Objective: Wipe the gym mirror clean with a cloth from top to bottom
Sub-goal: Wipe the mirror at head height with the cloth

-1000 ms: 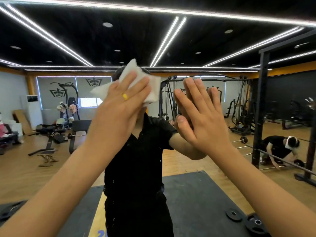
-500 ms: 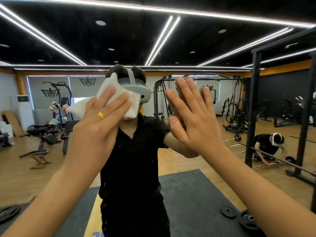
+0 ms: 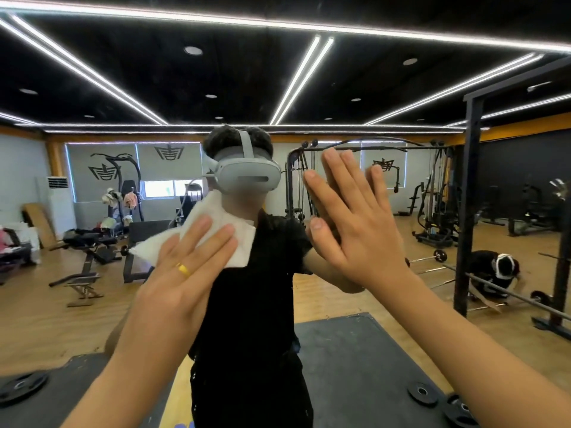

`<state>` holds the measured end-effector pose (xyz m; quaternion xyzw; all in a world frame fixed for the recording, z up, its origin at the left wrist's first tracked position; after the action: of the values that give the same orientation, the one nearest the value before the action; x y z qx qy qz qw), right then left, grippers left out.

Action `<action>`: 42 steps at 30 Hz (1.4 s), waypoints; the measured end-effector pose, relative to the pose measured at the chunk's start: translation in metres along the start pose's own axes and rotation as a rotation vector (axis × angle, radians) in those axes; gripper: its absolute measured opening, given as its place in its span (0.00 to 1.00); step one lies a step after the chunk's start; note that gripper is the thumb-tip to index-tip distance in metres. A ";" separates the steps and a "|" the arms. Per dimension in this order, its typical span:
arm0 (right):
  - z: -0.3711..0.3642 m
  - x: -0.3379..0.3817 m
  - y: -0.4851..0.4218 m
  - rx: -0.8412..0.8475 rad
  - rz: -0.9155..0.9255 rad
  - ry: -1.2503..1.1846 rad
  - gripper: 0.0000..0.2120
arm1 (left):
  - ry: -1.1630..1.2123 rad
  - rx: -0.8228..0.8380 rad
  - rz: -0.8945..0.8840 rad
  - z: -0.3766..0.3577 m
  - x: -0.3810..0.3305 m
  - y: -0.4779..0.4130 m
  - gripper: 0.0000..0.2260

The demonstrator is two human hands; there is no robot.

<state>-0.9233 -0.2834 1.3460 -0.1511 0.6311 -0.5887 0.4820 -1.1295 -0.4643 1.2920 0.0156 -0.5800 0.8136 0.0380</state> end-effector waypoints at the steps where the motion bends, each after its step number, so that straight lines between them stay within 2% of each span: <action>1: 0.000 0.000 0.000 -0.006 -0.004 0.004 0.29 | 0.007 -0.008 0.023 -0.002 -0.002 -0.001 0.18; 11: 0.004 -0.002 0.001 0.000 0.007 -0.012 0.29 | 0.010 -0.133 0.025 -0.018 -0.062 -0.143 0.20; 17: 0.016 -0.011 0.004 0.015 0.038 -0.078 0.28 | -0.043 -0.146 -0.033 -0.024 -0.059 -0.109 0.22; 21: 0.042 -0.047 0.034 -0.009 0.066 -0.025 0.28 | -0.006 -0.140 0.036 -0.026 -0.062 -0.096 0.20; 25: 0.051 -0.104 0.067 0.085 -0.013 0.040 0.31 | 0.025 -0.184 0.108 -0.035 -0.071 -0.094 0.18; 27: 0.046 -0.117 0.073 0.110 0.011 0.050 0.32 | 0.030 -0.205 0.117 -0.040 -0.074 -0.094 0.17; 32: 0.037 -0.119 0.076 0.065 0.043 0.088 0.32 | -0.001 -0.220 0.116 -0.053 -0.091 -0.105 0.17; 39: 0.036 -0.120 0.077 0.039 0.056 0.064 0.32 | -0.004 -0.165 -0.004 -0.077 -0.135 -0.168 0.21; 42: 0.036 -0.122 0.078 0.029 0.063 0.056 0.31 | -0.035 -0.139 -0.019 -0.074 -0.132 -0.154 0.20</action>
<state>-0.8059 -0.1923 1.3352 -0.1077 0.6400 -0.5865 0.4847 -0.9843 -0.3503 1.4038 0.0327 -0.6356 0.7705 0.0366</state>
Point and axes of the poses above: each hand's wrist, its own y-axis away from the middle knuckle, its own z-axis out of the back of the hand, x = y × z, the point moved 1 cm from there along -y, towards the middle knuckle, and after that the axes turned 8 degrees about z, right-handed, at the moved point
